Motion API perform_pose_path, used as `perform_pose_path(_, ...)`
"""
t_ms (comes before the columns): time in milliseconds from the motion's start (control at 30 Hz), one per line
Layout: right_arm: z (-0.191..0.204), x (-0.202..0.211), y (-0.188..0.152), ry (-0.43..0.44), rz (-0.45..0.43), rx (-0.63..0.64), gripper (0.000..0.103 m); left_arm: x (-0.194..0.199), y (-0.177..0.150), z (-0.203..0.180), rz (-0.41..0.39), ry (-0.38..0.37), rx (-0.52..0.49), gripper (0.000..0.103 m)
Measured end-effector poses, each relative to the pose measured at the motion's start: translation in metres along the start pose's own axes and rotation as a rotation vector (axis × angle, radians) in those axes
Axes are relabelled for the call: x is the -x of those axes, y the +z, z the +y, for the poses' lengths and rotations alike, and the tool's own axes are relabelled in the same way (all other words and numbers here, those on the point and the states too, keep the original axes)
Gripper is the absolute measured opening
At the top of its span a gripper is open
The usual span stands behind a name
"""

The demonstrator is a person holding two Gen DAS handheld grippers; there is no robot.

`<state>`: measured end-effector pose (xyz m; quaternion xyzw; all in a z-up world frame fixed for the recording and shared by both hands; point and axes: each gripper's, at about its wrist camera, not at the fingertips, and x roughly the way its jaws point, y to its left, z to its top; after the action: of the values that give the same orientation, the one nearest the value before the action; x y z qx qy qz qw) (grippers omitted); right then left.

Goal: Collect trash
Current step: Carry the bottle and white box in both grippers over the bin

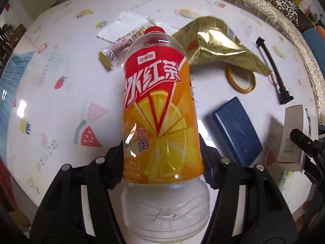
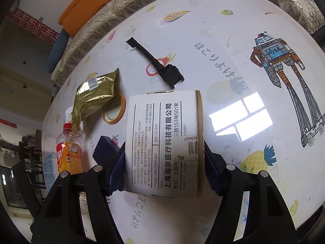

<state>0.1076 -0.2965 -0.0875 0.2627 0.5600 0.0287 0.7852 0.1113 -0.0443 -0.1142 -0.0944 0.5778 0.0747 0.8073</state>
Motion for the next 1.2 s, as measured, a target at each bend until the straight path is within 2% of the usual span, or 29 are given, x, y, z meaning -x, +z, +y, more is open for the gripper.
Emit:
perform_pose_path(133,-0.001,0.018,-0.004,0.069,-0.019,-0.023,0.068,0.035,-0.018,0.003,-0.099,-0.002,-0.037,0.059)
perform_pose_path(233,-0.007,0.04,-0.016,0.103,-0.042,-0.022,0.068,0.061,-0.019,0.003,-0.167,-0.006,-0.073,0.059)
perform_pose_path(367,-0.023,0.072,-0.034,0.144,-0.075,-0.044,0.068,0.091,-0.026,-0.02,-0.233,-0.042,-0.143,0.059)
perform_pose_path(533,-0.072,0.118,-0.063,0.18,-0.135,-0.122,0.068,0.124,-0.058,-0.065,-0.282,-0.11,-0.268,0.059)
perform_pose_path(667,-0.122,0.16,-0.094,0.165,-0.19,-0.179,0.068,0.147,-0.102,-0.117,-0.302,-0.171,-0.397,0.059)
perform_pose_path(867,-0.216,0.224,-0.152,0.103,-0.269,-0.286,0.068,0.16,-0.185,-0.199,-0.269,-0.283,-0.589,0.059)
perform_pose_path(1033,-0.303,0.266,-0.216,0.05,-0.326,-0.428,0.068,0.16,-0.269,-0.262,-0.219,-0.357,-0.768,0.059)
perform_pose_path(1200,-0.385,0.286,-0.289,-0.008,-0.348,-0.585,0.068,0.155,-0.353,-0.313,-0.16,-0.402,-0.951,0.059)
